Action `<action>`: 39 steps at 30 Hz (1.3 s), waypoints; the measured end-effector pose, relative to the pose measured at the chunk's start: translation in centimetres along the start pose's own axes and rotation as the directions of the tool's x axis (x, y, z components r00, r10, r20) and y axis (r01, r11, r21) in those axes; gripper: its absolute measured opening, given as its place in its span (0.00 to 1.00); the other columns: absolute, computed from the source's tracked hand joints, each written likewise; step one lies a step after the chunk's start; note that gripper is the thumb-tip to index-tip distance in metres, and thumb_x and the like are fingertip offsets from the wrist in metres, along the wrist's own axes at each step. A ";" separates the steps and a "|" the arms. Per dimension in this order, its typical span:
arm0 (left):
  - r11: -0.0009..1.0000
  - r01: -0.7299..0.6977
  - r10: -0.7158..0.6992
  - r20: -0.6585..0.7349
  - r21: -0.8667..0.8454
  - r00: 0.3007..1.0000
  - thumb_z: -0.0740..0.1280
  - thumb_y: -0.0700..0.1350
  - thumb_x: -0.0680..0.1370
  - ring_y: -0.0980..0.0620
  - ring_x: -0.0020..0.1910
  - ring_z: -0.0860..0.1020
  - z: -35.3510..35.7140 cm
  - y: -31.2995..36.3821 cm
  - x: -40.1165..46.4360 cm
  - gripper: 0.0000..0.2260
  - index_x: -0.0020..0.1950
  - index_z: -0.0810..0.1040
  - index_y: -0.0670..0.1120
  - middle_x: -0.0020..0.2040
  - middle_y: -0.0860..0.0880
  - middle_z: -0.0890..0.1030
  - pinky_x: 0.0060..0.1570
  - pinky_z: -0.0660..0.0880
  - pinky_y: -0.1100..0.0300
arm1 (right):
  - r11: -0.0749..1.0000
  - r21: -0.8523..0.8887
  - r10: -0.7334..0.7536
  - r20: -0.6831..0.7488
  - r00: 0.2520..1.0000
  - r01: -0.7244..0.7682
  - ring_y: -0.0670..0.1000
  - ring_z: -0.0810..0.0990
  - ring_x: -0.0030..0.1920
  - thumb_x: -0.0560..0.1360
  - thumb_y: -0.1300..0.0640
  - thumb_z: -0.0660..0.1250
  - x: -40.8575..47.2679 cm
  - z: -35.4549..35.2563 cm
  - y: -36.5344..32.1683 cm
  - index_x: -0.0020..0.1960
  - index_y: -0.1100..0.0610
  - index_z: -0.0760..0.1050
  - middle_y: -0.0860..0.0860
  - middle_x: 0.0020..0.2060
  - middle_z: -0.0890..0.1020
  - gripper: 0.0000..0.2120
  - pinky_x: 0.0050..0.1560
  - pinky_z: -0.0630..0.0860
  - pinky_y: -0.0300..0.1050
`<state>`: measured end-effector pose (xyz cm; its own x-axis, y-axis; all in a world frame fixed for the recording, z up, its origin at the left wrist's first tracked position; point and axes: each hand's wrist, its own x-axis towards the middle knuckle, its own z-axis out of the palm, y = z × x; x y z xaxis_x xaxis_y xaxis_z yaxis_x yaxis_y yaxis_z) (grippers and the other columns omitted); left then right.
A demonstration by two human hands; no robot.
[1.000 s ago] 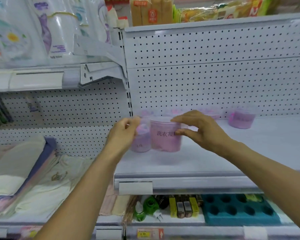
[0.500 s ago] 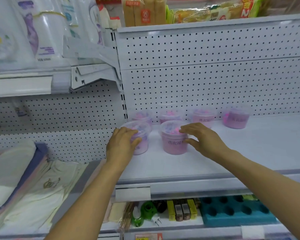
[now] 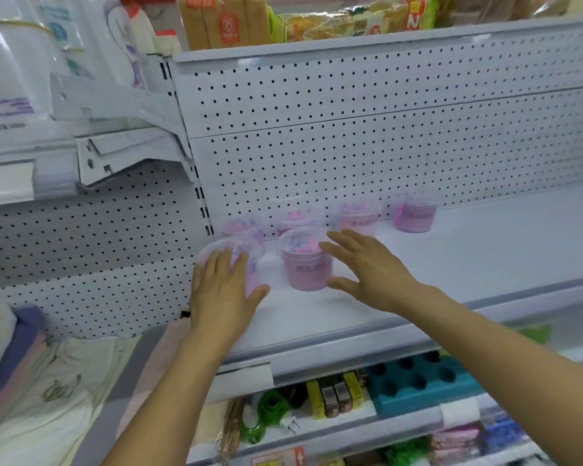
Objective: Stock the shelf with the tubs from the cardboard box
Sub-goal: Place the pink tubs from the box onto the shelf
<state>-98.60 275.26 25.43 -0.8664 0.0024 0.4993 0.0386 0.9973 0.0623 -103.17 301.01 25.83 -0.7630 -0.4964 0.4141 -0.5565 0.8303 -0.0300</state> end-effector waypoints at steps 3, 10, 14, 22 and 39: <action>0.994 -0.100 0.098 -0.048 -0.050 0.994 0.58 0.63 0.76 0.43 0.74 0.61 -0.3 4.1 -1.3 0.31 0.73 0.66 0.46 0.74 0.44 0.66 0.73 0.56 0.43 | 0.999 -0.030 0.028 -0.133 0.991 -0.032 0.56 0.62 0.74 0.77 0.38 0.55 -3.7 -1.1 0.7 0.74 0.49 0.63 0.50 0.74 0.65 0.28 0.71 0.61 0.59; 0.887 -0.297 0.294 -0.063 -0.354 0.954 0.53 0.64 0.77 0.50 0.73 0.59 0.1 18.7 -5.8 0.30 0.76 0.57 0.52 0.75 0.51 0.62 0.74 0.53 0.52 | 0.971 -0.012 0.231 -0.230 0.945 -0.240 0.56 0.75 0.63 0.76 0.41 0.56 -16.8 -6.0 6.4 0.70 0.52 0.69 0.52 0.67 0.74 0.26 0.54 0.76 0.53; 0.818 -0.373 0.394 -0.047 -0.438 0.918 0.55 0.62 0.78 0.48 0.67 0.68 1.3 29.5 -8.8 0.27 0.74 0.62 0.51 0.70 0.49 0.70 0.69 0.63 0.52 | 0.921 -0.079 0.353 -0.248 0.902 -0.382 0.57 0.78 0.59 0.76 0.43 0.59 -27.1 -8.9 11.9 0.70 0.54 0.69 0.53 0.64 0.76 0.26 0.50 0.77 0.51; 0.659 -0.506 0.607 -0.004 -0.556 0.795 0.53 0.62 0.77 0.45 0.57 0.74 6.6 49.7 -16.1 0.27 0.69 0.68 0.47 0.60 0.47 0.76 0.56 0.73 0.50 | 0.761 -0.111 0.610 -0.208 0.764 -0.639 0.55 0.76 0.60 0.77 0.47 0.63 -48.5 -11.1 22.5 0.70 0.53 0.69 0.52 0.64 0.75 0.24 0.49 0.79 0.51; 0.510 -0.172 0.834 0.437 -0.843 0.336 0.64 0.55 0.78 0.51 0.66 0.71 22.7 81.5 -20.9 0.24 0.71 0.67 0.47 0.66 0.49 0.73 0.64 0.68 0.56 | 0.044 0.065 0.993 0.109 0.051 -0.997 0.53 0.73 0.62 0.78 0.52 0.64 -74.6 -6.6 42.0 0.71 0.52 0.67 0.52 0.61 0.73 0.22 0.54 0.68 0.42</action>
<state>-88.62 358.13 0.42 -0.4762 0.8650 -0.1581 0.5878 0.4469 0.6743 -67.45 374.56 -0.29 -0.6272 0.7714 -0.1079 0.7148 0.5150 -0.4731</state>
